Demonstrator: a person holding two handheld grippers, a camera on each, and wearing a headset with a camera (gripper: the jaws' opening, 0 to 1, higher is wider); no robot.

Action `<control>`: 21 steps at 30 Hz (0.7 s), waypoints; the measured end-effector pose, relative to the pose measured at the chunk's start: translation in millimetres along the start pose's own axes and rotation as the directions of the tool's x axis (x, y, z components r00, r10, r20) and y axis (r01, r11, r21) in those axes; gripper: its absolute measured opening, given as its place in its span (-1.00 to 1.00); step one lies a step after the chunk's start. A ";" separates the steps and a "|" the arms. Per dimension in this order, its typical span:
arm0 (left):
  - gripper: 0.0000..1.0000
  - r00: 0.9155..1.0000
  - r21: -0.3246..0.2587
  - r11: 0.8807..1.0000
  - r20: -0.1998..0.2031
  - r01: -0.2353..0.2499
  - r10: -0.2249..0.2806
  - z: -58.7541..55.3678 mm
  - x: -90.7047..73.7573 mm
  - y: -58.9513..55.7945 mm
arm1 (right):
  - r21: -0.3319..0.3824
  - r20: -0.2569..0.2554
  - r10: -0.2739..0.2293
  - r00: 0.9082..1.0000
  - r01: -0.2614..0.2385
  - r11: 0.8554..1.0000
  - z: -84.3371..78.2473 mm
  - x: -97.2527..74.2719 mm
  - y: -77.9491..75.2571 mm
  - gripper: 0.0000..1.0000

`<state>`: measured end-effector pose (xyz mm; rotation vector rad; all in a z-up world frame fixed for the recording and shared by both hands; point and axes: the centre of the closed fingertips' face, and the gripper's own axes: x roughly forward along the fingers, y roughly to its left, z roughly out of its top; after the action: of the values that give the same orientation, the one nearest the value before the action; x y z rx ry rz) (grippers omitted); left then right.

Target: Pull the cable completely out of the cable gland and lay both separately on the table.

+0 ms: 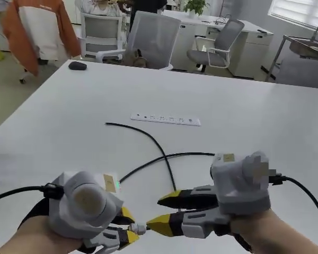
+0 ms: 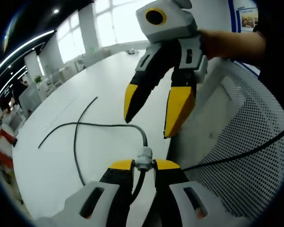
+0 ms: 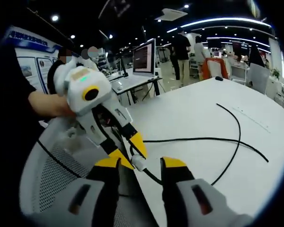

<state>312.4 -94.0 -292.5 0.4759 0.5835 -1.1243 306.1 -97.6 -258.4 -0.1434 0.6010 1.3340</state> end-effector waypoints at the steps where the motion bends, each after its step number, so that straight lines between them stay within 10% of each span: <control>1: -0.65 1.000 -0.001 1.000 0.005 -0.001 0.001 0.2 -1.3 1.1 | 0.003 0.001 0.024 1.000 -0.024 1.000 -0.3 1.0 3.1 -0.32; 9: -0.65 1.000 0.029 1.000 -0.009 0.004 -0.004 -2.9 -0.4 -2.7 | 0.027 0.028 0.121 0.992 -0.122 0.992 -1.3 11.3 22.3 -0.45; 21: -0.65 0.999 0.096 0.995 -0.040 0.040 -0.037 -5.0 3.8 -11.9 | -0.159 -0.148 -0.082 0.986 0.058 0.986 -32.4 11.1 -4.9 -0.54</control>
<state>301.6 -97.7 -299.5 0.5727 0.5756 -1.1861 301.4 -103.2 -292.2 -0.3943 0.6167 1.3083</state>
